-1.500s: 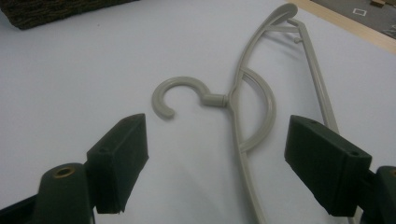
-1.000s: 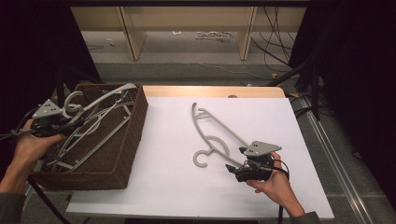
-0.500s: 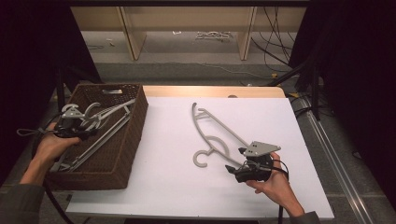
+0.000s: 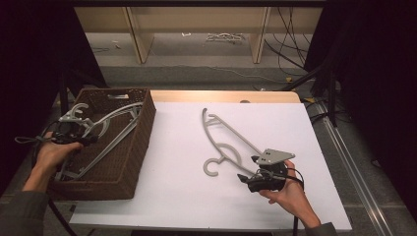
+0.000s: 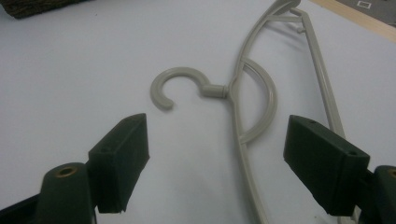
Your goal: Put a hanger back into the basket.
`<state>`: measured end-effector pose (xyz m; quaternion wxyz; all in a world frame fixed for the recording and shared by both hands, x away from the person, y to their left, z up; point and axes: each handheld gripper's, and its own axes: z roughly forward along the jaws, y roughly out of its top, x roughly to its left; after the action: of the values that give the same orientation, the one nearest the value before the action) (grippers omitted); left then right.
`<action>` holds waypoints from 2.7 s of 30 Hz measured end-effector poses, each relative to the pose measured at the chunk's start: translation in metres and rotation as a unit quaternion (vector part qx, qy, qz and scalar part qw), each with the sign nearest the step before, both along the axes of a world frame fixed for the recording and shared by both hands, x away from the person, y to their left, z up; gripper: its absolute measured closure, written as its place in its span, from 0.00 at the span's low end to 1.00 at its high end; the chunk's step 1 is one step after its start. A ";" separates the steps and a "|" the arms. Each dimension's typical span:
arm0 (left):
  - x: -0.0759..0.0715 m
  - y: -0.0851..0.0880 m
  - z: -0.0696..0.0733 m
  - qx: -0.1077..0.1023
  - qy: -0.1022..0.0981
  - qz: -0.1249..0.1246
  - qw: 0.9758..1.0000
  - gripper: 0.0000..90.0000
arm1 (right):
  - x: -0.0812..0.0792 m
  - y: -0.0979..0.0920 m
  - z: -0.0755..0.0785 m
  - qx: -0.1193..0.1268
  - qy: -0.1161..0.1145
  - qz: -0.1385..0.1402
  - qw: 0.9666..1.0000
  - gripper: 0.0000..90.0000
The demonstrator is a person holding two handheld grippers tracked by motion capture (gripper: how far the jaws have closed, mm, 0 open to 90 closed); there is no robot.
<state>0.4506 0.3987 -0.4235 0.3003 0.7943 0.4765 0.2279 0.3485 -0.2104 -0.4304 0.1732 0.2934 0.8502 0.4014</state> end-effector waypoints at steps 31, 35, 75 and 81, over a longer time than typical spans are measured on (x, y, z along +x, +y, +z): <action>-0.059 -0.042 0.057 -0.094 -0.100 0.077 0.988 0.25 | 0.001 -0.001 -0.001 -0.002 -0.001 -0.005 1.000 0.26; -0.069 -0.060 0.062 -0.125 -0.110 0.046 0.985 0.24 | 0.001 -0.001 -0.001 -0.001 0.000 -0.005 1.000 0.26; -0.139 -0.217 0.016 -0.140 -0.179 -0.156 0.961 0.21 | 0.002 0.000 -0.007 -0.003 0.011 -0.009 1.000 0.24; -0.141 -0.225 -0.009 -0.122 -0.161 -0.169 0.965 0.20 | 0.006 -0.001 -0.015 -0.025 0.015 -0.013 0.999 0.24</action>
<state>0.3098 0.1742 -0.4325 0.5018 0.7737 0.3045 0.2386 0.3550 -0.2116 -0.4456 0.1727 0.3061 0.8586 0.3731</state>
